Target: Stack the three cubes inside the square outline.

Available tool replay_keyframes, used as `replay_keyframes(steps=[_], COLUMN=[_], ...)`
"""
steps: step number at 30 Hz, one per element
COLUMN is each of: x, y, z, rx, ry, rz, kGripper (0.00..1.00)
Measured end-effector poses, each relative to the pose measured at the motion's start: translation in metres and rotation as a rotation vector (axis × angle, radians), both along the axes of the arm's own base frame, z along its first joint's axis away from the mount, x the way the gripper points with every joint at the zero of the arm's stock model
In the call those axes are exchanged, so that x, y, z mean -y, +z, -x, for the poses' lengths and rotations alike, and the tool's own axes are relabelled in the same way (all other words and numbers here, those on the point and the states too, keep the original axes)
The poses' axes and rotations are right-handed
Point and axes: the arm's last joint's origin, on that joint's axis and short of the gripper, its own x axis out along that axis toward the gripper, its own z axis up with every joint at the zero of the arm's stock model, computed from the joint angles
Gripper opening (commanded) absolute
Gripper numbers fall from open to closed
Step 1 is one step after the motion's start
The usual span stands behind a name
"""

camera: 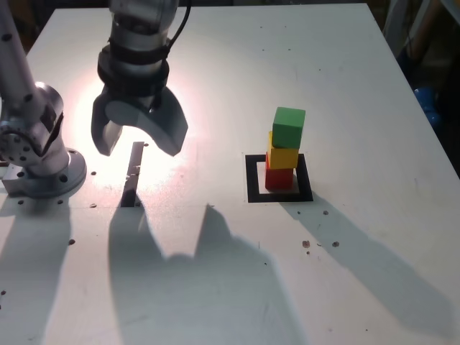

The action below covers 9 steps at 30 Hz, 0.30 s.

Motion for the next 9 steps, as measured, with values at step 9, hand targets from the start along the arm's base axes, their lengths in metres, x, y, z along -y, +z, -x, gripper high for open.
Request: replay_keyframes(steps=[9], x=[-0.003], y=[-0.018], z=[0.011], rx=[-0.019], ry=[0.022], rz=[0.017], kGripper=[1.00])
